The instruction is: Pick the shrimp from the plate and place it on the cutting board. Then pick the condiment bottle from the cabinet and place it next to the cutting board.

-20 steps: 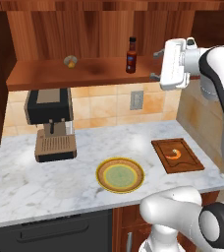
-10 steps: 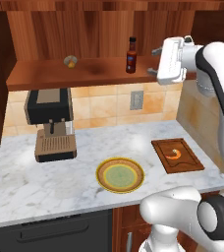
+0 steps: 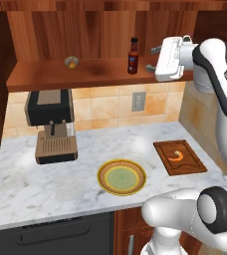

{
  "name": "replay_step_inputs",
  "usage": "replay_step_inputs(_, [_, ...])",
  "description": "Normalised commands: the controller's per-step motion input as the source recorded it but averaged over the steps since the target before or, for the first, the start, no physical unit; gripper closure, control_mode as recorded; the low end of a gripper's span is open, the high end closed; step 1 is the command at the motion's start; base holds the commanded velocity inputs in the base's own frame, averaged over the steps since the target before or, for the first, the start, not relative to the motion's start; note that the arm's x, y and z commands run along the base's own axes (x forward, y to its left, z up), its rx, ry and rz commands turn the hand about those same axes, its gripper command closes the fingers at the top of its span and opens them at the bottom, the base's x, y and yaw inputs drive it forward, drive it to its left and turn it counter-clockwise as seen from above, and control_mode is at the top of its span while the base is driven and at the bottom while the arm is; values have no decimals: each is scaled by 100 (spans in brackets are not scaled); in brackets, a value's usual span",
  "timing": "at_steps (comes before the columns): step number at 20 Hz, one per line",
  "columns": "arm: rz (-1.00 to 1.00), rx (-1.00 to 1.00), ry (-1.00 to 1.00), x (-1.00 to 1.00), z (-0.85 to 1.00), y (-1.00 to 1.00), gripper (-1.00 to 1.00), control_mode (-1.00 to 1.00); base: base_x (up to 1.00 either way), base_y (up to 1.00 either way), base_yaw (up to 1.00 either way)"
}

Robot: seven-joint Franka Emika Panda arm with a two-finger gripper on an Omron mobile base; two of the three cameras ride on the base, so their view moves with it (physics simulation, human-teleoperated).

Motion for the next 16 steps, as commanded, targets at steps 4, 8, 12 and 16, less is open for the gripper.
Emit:
replay_step_inputs(4, [-1,0,1,25,0,-2,-100,-100,0,0,0])
replay_step_inputs(8, [-1,0,0,24,0,-3,-100,-100,0,0,0])
replay_step_inputs(12, [-1,2,0,21,0,-6,-100,-100,0,0,0])
replay_step_inputs(16, [0,7,0,19,1,-2,-100,-100,0,0,0])
